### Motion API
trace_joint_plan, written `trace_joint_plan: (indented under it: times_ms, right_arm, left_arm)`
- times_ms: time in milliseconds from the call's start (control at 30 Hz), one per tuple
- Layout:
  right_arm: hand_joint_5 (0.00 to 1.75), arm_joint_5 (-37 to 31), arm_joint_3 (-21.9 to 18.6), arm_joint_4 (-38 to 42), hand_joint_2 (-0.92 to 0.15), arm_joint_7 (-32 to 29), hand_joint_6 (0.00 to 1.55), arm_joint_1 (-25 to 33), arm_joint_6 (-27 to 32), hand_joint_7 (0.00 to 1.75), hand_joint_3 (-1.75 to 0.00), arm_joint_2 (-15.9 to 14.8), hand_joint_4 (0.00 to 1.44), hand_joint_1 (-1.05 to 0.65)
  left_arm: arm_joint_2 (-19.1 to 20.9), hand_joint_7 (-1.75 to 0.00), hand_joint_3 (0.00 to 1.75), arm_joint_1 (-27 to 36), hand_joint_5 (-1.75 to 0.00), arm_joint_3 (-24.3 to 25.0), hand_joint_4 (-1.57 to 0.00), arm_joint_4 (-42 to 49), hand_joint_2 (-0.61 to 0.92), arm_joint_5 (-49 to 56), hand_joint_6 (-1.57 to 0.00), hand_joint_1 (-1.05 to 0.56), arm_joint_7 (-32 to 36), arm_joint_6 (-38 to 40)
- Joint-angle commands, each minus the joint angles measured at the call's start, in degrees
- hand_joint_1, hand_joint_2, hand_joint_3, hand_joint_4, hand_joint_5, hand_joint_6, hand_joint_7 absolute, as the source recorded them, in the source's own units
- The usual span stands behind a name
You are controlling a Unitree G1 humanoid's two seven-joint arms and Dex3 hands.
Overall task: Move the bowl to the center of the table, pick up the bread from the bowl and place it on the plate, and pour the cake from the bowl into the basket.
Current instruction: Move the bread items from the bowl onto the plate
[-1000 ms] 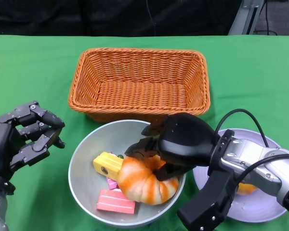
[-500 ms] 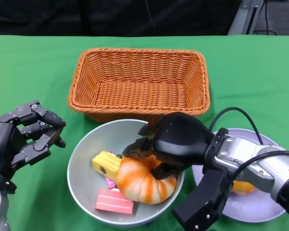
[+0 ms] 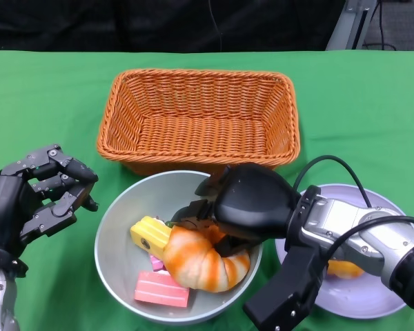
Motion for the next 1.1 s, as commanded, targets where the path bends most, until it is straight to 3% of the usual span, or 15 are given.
trace_joint_plan:
  times_ms: [33, 167, 200, 300, 600, 800, 833, 900, 1100]
  right_arm:
    - [0.14, -0.23, 1.0, 3.06, -0.84, -4.75, 0.87, -0.15, -1.89, 0.06, 0.0, 0.83, 0.98, -0.42]
    - [0.27, -0.29, 1.74, 8.15, -0.84, -12.42, 1.04, -1.13, -4.81, 0.08, 0.0, 2.21, 1.13, -0.29]
    - [0.49, -0.43, 1.95, 9.18, -0.83, -13.81, 1.12, -1.41, -5.15, 0.06, 0.0, 2.51, 1.11, -0.26]
    - [0.88, -0.15, 2.2, 12.41, -0.79, -17.6, 1.22, -2.46, -7.08, 0.04, 0.0, 3.35, 1.01, -0.23]
    - [1.42, 1.96, 1.19, 15.21, -0.82, -18.92, 1.27, -3.16, -9.03, 0.07, 0.0, 4.05, 0.77, -0.23]
    - [1.5, 4.18, -0.23, 14.5, -0.83, -19.15, 1.23, -2.84, -10.32, 0.12, 0.0, 3.27, 0.72, -0.23]
    - [1.52, 4.52, -0.55, 14.35, -0.84, -19.64, 1.17, -2.73, -10.62, 0.24, 0.0, 3.21, 0.7, -0.23]
    - [1.54, 5.23, -1.3, 14.35, -0.84, -20.62, 0.94, -2.63, -11.27, 0.7, 0.0, 3.2, 0.7, -0.23]
    - [1.5, 7.92, -3.7, 13.82, -0.85, -20.14, 0.89, -2.91, -14.15, 0.75, 0.0, 2.48, 0.72, -0.2]
  left_arm:
    - [0.59, -1.12, 0.55, -0.21, -1.43, 0.08, -0.83, -0.44, 0.79, 0.09, -0.86, -0.15, 0.62, -0.35]
    - [0.73, -1.15, 0.55, -0.53, -1.45, 0.2, -0.82, 0.49, 0.79, 0.01, -0.85, -0.15, 0.26, -1.01]
    - [0.77, -1.16, 0.55, -0.51, -1.46, 0.19, -0.82, 0.55, 0.79, 0.04, -0.84, -0.14, 0.2, -1.12]
    - [0.67, -1.17, 0.56, -0.55, -1.47, 0.24, -0.82, 0.56, 0.79, -0.32, -0.84, -0.13, -0.07, -0.93]
    - [0.51, -1.18, 0.57, -0.59, -1.45, 0.24, -0.81, 0.48, 0.79, -0.64, -0.83, -0.14, -0.32, -0.71]
    - [0.7, -1.15, 0.53, -0.58, -1.44, 0.24, -0.82, 0.73, 0.8, -0.4, -0.84, -0.14, -0.04, -0.75]
    - [0.79, -1.14, 0.52, -0.6, -1.44, 0.24, -0.82, 0.9, 0.8, -0.29, -0.84, -0.15, -0.08, -1.07]
    - [0.95, -1.13, 0.51, -0.62, -1.44, 0.25, -0.82, 1.07, 0.81, -0.13, -0.84, -0.15, -0.05, -1.29]
    - [1.11, -1.11, 0.51, -0.67, -1.45, 0.51, -0.82, 1.08, 0.81, -0.29, -0.86, -0.13, 0.05, -1.07]
